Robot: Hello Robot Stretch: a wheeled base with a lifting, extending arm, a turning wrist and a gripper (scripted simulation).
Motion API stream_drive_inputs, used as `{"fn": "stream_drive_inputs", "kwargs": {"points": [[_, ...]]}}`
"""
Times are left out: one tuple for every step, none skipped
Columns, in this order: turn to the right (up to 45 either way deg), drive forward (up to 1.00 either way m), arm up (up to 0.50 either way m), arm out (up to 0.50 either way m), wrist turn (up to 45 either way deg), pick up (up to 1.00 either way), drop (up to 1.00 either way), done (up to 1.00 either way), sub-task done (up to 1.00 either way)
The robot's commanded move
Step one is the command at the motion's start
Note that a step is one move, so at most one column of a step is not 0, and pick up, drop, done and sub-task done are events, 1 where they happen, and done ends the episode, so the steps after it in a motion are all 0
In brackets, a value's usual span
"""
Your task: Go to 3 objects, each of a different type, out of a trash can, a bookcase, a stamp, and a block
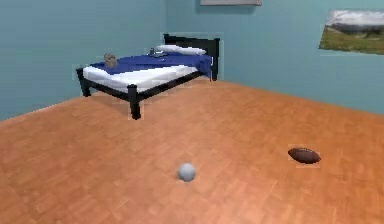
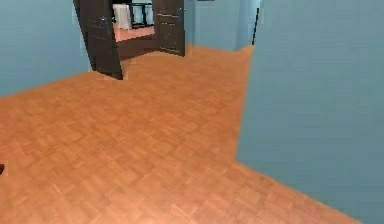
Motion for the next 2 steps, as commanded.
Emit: {"fn": "stream_drive_inputs", "kwargs": {"points": [[-27.0,0.00,0.00,0.00,0.0,0.00,0.00,0.00,0.00],[0.0,1.00,0.00,0.00,0.0,0.00,0.00,0.00,0.00]]}}
